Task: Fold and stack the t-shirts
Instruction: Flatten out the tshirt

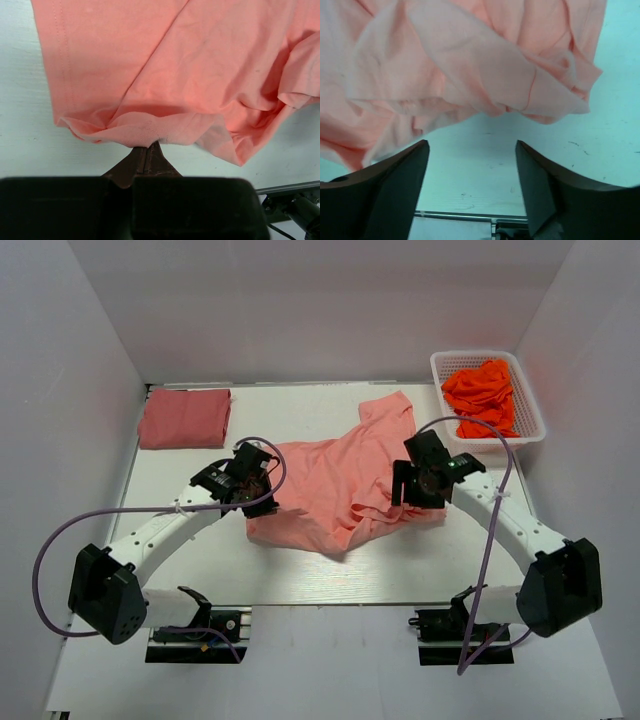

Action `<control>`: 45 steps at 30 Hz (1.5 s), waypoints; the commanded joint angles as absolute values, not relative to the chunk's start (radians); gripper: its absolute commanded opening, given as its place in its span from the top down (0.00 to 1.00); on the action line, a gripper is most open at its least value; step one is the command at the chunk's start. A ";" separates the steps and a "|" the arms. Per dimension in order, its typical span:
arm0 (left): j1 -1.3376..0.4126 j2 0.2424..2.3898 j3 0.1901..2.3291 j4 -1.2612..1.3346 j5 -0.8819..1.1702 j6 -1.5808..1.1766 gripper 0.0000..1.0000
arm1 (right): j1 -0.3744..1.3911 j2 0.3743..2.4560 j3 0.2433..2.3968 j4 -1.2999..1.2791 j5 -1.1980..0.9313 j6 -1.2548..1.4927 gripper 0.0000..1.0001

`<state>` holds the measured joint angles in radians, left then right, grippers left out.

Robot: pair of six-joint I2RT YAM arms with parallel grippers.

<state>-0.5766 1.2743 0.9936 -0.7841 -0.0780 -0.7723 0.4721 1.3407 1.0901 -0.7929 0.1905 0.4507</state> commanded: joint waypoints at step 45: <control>-0.572 1.312 0.994 -0.799 -0.094 -0.770 1.00 | 0.463 1.396 0.808 -0.255 0.209 0.633 0.87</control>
<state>-0.5766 1.3212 0.9894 -0.8078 -0.0834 -0.7677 0.4706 1.4158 0.7769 -0.2977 0.1814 0.5980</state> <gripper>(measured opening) 0.022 0.211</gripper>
